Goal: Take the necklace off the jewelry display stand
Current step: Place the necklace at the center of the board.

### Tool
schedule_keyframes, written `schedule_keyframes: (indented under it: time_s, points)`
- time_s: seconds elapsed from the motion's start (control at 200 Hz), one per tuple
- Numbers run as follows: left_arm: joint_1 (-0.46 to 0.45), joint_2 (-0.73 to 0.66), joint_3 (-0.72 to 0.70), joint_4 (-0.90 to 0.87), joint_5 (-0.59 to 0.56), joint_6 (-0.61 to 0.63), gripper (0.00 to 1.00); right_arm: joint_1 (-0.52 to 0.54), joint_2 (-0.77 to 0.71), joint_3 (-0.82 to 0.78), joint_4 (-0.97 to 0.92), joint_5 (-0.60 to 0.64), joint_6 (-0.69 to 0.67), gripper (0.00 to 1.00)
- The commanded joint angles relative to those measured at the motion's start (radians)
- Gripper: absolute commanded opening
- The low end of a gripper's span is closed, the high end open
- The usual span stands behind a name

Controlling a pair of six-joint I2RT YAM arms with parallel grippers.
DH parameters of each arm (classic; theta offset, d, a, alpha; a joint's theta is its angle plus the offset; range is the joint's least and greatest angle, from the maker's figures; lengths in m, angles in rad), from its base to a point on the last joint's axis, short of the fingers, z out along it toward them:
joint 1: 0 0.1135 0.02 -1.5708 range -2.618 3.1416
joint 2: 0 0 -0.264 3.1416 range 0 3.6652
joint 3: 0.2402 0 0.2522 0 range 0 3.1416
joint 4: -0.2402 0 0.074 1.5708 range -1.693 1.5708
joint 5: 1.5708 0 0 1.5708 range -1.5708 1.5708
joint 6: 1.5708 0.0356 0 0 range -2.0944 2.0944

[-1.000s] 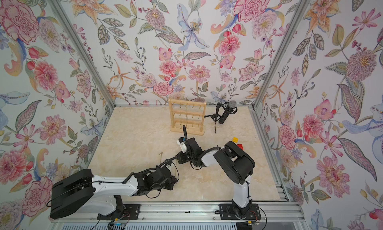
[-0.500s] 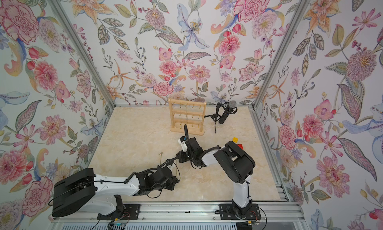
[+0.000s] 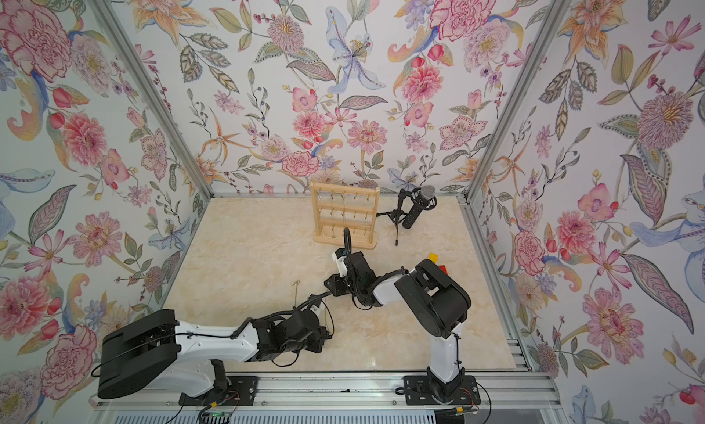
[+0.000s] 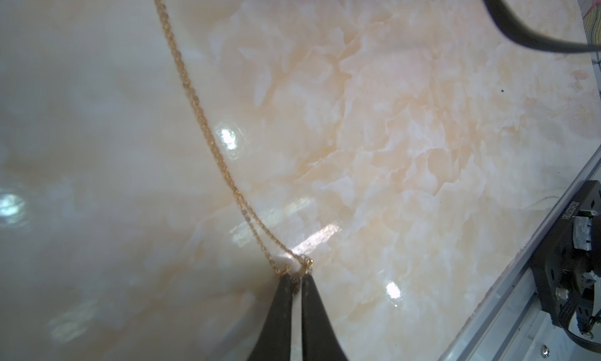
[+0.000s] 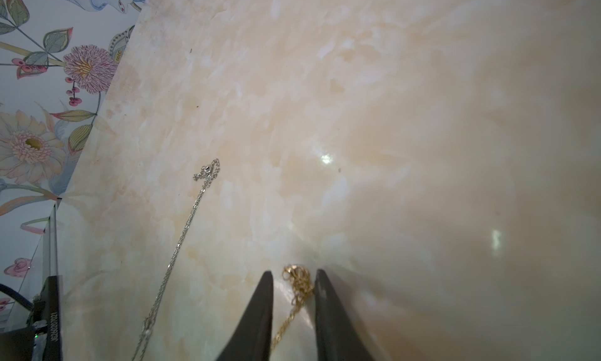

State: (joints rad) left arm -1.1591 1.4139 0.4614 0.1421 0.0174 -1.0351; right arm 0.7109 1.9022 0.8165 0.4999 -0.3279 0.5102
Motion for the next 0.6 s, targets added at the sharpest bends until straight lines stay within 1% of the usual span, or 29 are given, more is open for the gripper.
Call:
schedule_keyframes:
  time_s: [0.0, 0.33, 0.595]
  points:
    - [-0.022, 0.019, 0.002, -0.082, -0.022, 0.004, 0.11, -0.009, -0.031, -0.022, 0.008, 0.019, 0.031, 0.30]
    - [-0.023, 0.016, 0.001, -0.081, -0.022, 0.004, 0.11, -0.023, -0.047, -0.011, 0.024, 0.006, 0.056, 0.33]
    - [-0.022, 0.014, 0.012, -0.092, -0.027, 0.013, 0.14, -0.035, -0.147, -0.006, -0.032, 0.015, 0.030, 0.35]
